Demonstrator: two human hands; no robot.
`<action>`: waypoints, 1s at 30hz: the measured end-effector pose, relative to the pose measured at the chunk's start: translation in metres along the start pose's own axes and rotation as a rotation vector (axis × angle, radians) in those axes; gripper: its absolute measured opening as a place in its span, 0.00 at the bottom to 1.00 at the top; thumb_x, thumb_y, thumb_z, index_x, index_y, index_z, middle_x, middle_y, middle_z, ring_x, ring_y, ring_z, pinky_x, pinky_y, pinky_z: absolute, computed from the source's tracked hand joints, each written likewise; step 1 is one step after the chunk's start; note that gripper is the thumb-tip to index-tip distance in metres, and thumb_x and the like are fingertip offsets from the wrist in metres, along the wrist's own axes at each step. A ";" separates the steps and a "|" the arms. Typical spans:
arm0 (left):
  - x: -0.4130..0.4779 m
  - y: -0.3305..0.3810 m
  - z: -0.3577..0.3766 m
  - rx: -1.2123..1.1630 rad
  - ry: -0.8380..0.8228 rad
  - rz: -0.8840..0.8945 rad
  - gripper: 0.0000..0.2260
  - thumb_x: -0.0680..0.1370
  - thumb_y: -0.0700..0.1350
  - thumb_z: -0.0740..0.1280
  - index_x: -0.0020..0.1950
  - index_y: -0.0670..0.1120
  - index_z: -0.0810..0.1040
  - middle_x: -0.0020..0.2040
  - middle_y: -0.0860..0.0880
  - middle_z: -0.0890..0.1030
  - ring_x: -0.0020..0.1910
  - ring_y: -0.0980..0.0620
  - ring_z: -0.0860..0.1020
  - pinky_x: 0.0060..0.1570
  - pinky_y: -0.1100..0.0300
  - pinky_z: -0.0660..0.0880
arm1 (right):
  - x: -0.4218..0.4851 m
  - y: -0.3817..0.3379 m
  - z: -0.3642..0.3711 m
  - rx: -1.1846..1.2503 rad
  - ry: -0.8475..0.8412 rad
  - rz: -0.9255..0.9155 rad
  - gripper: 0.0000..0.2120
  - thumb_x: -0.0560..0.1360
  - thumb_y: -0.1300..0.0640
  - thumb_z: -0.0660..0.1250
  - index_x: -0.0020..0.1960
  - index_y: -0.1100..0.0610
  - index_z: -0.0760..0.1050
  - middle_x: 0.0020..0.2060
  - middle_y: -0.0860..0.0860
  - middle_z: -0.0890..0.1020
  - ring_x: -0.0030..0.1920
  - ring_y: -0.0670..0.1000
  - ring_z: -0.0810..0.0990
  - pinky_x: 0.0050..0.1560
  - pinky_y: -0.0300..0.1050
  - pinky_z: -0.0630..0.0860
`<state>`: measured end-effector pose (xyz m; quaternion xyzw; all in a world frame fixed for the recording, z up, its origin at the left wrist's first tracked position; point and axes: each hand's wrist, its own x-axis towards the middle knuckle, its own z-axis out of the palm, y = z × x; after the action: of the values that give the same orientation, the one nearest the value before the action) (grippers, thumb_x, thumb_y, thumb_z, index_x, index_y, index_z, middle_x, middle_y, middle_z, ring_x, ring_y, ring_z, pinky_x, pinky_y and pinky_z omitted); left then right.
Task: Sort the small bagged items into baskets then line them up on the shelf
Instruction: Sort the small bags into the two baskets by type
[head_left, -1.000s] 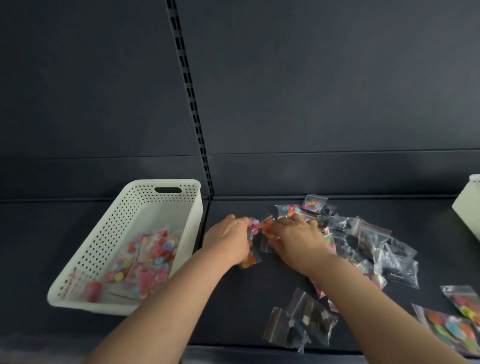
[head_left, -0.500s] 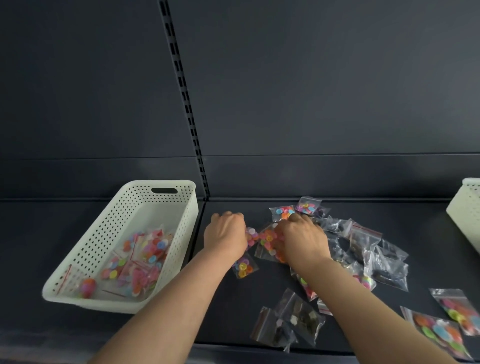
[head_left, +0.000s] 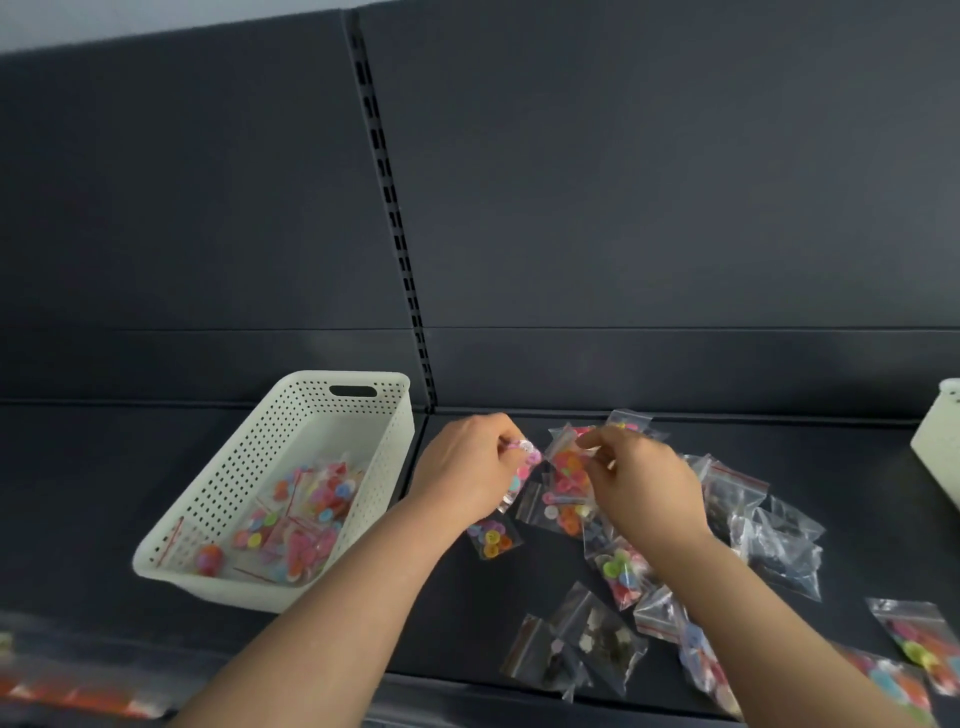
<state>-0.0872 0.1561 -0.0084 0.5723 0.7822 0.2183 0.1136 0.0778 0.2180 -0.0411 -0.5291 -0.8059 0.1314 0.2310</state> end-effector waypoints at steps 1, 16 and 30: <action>-0.002 -0.002 -0.002 -0.001 0.001 -0.008 0.04 0.79 0.49 0.66 0.52 0.54 0.80 0.47 0.57 0.82 0.41 0.56 0.78 0.42 0.56 0.77 | -0.001 -0.004 0.000 0.014 0.013 -0.010 0.11 0.76 0.53 0.64 0.57 0.46 0.77 0.46 0.46 0.83 0.48 0.52 0.81 0.42 0.44 0.76; -0.037 -0.138 -0.096 0.059 0.246 -0.392 0.15 0.79 0.49 0.64 0.66 0.50 0.74 0.56 0.53 0.82 0.56 0.48 0.79 0.54 0.52 0.76 | 0.011 -0.144 0.035 0.250 -0.040 -0.246 0.10 0.76 0.52 0.63 0.56 0.48 0.77 0.45 0.43 0.82 0.47 0.48 0.79 0.43 0.44 0.75; -0.045 -0.135 -0.096 -0.003 0.223 -0.136 0.09 0.79 0.45 0.66 0.58 0.53 0.80 0.54 0.58 0.82 0.51 0.59 0.78 0.54 0.60 0.76 | 0.019 -0.166 0.067 -0.021 -0.063 -0.289 0.11 0.78 0.55 0.61 0.58 0.48 0.78 0.52 0.47 0.80 0.55 0.51 0.75 0.44 0.43 0.71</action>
<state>-0.2281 0.0598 0.0090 0.4897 0.8268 0.2736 0.0413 -0.0940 0.1707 -0.0185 -0.4057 -0.8819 0.1049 0.2162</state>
